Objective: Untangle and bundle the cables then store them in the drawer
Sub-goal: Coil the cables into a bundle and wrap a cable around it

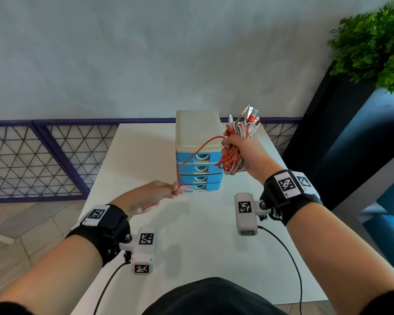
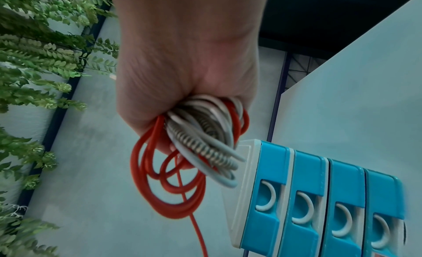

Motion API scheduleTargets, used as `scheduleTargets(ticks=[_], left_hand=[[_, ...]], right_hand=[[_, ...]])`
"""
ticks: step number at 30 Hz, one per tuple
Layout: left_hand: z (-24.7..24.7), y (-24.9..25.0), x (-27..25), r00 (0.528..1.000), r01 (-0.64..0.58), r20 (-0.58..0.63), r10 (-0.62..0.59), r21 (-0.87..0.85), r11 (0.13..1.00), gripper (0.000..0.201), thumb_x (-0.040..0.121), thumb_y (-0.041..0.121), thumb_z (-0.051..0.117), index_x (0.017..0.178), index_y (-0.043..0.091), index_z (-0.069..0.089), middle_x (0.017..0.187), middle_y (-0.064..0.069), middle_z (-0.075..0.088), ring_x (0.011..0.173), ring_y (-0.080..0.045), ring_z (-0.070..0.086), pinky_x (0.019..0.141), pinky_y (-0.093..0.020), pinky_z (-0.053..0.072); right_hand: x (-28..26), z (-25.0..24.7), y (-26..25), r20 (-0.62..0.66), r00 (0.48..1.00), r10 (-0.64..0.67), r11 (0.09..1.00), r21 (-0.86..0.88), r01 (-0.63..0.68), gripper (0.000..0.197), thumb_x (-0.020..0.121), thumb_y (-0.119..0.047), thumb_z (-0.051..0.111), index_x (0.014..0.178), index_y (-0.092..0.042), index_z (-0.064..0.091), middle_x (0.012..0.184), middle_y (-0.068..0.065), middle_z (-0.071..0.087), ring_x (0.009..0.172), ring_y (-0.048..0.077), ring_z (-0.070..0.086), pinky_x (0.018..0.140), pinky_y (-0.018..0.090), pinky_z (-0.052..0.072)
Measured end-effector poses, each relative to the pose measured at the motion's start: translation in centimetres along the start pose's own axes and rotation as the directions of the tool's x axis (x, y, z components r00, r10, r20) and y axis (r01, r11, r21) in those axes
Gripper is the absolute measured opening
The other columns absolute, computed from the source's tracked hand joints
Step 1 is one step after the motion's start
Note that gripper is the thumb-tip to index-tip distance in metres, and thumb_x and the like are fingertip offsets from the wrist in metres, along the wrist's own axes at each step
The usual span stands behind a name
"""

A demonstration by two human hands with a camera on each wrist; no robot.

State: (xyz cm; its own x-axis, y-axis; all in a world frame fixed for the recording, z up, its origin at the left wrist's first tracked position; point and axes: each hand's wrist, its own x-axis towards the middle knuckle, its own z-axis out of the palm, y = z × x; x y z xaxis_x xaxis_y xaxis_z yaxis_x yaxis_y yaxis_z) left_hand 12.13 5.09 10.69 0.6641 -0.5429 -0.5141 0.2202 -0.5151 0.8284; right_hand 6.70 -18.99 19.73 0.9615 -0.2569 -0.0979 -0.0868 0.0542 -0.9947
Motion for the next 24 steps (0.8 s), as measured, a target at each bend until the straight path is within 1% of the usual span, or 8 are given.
scheduleTargets(ticks=[2,4,6,10,15,19,22,24], left_hand=[[-0.2,-0.8,-0.2,0.993,0.022,0.112,-0.033,0.094,0.995,0.052,0.075,0.074,0.051,0.088,0.028,0.072,0.122,0.015,0.065,0.119,-0.003,0.053,0.091,-0.031,0.037],[0.0,-1.0,0.0,0.991,0.007,0.133,-0.026,0.144,0.990,0.032,0.093,0.050,0.047,0.100,0.031,0.071,0.129,0.010,0.061,0.127,-0.006,0.048,0.107,-0.037,0.033],[0.2,-0.4,-0.1,0.994,-0.065,0.092,0.058,0.074,0.995,0.021,0.095,0.037,0.048,0.099,0.037,0.069,0.134,0.009,0.057,0.131,-0.011,0.045,0.110,-0.040,0.030],[0.9,2.7,-0.7,0.958,-0.272,0.039,0.283,-0.175,0.946,0.055,0.080,0.073,0.044,0.120,0.038,0.058,0.119,0.022,0.065,0.115,0.005,0.055,0.097,-0.023,0.041],[2.2,5.4,-0.5,0.950,-0.293,0.011,0.312,-0.318,0.902,0.046,0.103,0.031,0.022,0.100,0.010,0.062,0.084,-0.003,0.071,0.086,-0.013,0.070,0.089,-0.022,0.053],[1.8,4.8,-0.9,0.979,-0.150,0.082,0.187,-0.332,0.931,0.040,0.103,0.031,0.029,0.078,0.013,0.055,0.063,0.000,0.044,0.061,-0.018,0.055,0.075,-0.026,0.054],[1.7,4.6,-1.6,0.971,-0.059,0.159,0.180,-0.568,0.821,0.028,0.099,0.029,0.038,0.082,0.017,0.056,0.062,0.004,0.041,0.052,-0.010,0.043,0.073,-0.026,0.055],[2.2,5.5,-2.2,0.959,-0.127,0.110,0.260,-0.654,0.746,0.019,0.091,0.026,0.047,0.090,0.016,0.063,0.065,0.005,0.045,0.052,-0.009,0.040,0.060,-0.022,0.052]], right_hand=[[-0.1,-0.1,-0.1,0.012,1.000,0.002,1.000,-0.009,-0.002,0.018,0.089,0.003,0.051,0.077,-0.011,0.053,0.064,0.005,0.058,0.057,0.018,0.060,0.064,0.033,0.056],[-0.1,-0.2,0.0,0.053,0.999,0.013,0.999,-0.032,-0.011,0.016,0.087,0.002,0.052,0.077,-0.010,0.053,0.064,0.006,0.058,0.056,0.017,0.061,0.062,0.032,0.056],[0.0,-0.2,0.3,0.120,0.992,0.027,0.999,-0.035,-0.023,0.012,0.085,0.001,0.054,0.080,-0.010,0.056,0.064,0.006,0.060,0.059,0.021,0.061,0.066,0.035,0.055],[-0.1,0.5,1.0,0.219,0.973,0.068,0.987,-0.155,-0.034,0.010,0.084,0.001,0.057,0.080,-0.008,0.058,0.062,0.007,0.061,0.056,0.020,0.061,0.059,0.029,0.055],[-0.4,0.9,1.5,0.248,0.966,0.079,0.971,-0.237,-0.019,0.010,0.085,-0.001,0.059,0.078,-0.008,0.058,0.063,0.006,0.063,0.054,0.017,0.062,0.059,0.027,0.056],[0.3,0.0,1.6,0.179,0.983,0.046,0.981,-0.193,-0.011,0.004,0.086,-0.005,0.062,0.086,-0.008,0.059,0.065,0.005,0.063,0.063,0.022,0.063,0.066,0.033,0.055],[0.7,-0.7,1.9,0.150,0.989,0.003,0.981,-0.193,0.026,0.010,0.090,-0.016,0.063,0.091,-0.007,0.058,0.072,0.007,0.060,0.068,0.022,0.063,0.073,0.038,0.054],[0.7,-0.5,2.4,0.129,0.992,-0.017,0.978,-0.204,0.043,0.021,0.089,-0.029,0.066,0.087,-0.010,0.058,0.075,0.007,0.060,0.072,0.024,0.061,0.075,0.041,0.052]])
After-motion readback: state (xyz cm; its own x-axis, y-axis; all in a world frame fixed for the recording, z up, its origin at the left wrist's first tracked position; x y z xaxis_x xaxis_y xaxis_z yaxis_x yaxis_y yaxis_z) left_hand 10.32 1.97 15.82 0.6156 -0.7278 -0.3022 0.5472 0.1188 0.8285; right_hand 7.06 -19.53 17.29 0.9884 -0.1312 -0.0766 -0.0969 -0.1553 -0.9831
